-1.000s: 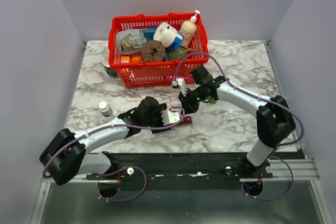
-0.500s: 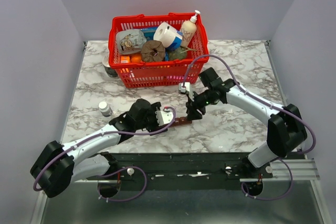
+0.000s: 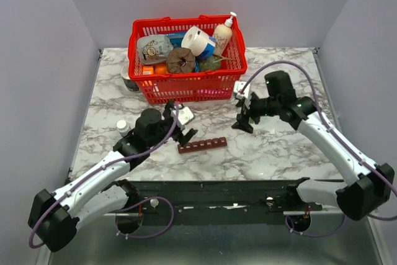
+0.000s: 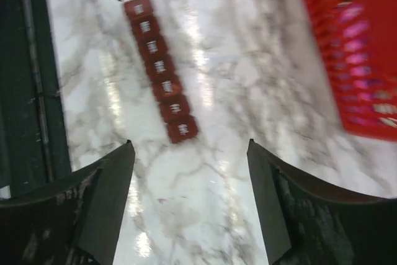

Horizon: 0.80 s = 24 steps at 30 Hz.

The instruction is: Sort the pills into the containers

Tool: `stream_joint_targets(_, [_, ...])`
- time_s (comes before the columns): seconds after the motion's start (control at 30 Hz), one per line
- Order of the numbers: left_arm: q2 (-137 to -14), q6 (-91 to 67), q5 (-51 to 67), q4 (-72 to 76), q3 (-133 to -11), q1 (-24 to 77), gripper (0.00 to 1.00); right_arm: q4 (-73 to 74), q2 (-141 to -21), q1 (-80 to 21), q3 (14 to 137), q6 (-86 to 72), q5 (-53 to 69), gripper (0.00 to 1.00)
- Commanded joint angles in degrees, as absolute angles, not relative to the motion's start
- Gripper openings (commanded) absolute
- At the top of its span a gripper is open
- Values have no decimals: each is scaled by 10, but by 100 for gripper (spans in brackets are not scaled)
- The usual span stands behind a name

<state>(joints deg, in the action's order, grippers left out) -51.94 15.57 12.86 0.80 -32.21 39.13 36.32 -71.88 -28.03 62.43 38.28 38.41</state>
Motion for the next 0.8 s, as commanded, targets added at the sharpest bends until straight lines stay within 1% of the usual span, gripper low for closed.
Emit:
stream_joint_targets(0.0, [-474, -14, 82, 44, -385, 377, 99, 324, -671, -219, 710, 278, 268, 96])
stream_joint_targets(0.03, [-468, -35, 39, 43, -392, 375, 99, 322, -665, -206, 721, 263, 268, 96])
stream_joint_targets(0.07, [-454, -51, 20, 40, -406, 374, 99, 321, -657, -192, 739, 225, 278, 100])
stream_joint_targets(0.13, [-441, -70, 4, 23, -422, 372, 99, 309, -644, -159, 756, 175, 276, 100])
stream_joint_targets(0.2, [-434, -85, -55, 2, -457, 367, 99, 293, -637, -148, 768, 95, 220, 100])
stream_joint_targets(0.27, [-441, -92, -107, -53, -500, 361, 99, 287, -627, -145, 771, 63, 173, 100])
stream_joint_targets(0.33, [-452, -85, -133, -104, -529, 357, 99, 272, -618, -143, 771, 31, 121, 100])
stream_joint_targets(0.37, [-463, -81, -147, -120, -553, 356, 99, 266, -614, -143, 772, 9, 72, 100])
stream_joint_targets(0.4, [-468, -79, -179, -135, -565, 354, 99, 263, -612, -143, 776, 1, 49, 100])
stream_joint_targets(0.47, [-469, -73, -198, -156, -580, 354, 99, 262, -601, -142, 786, 1, 10, 100])
stream_joint_targets(0.57, [-458, -72, -212, -157, -577, 353, 99, 258, -592, -143, 793, 1, -17, 100])
stream_joint_targets(0.77, [-451, -57, -209, -172, -577, 353, 99, 261, -585, -143, 796, 18, -20, 100])
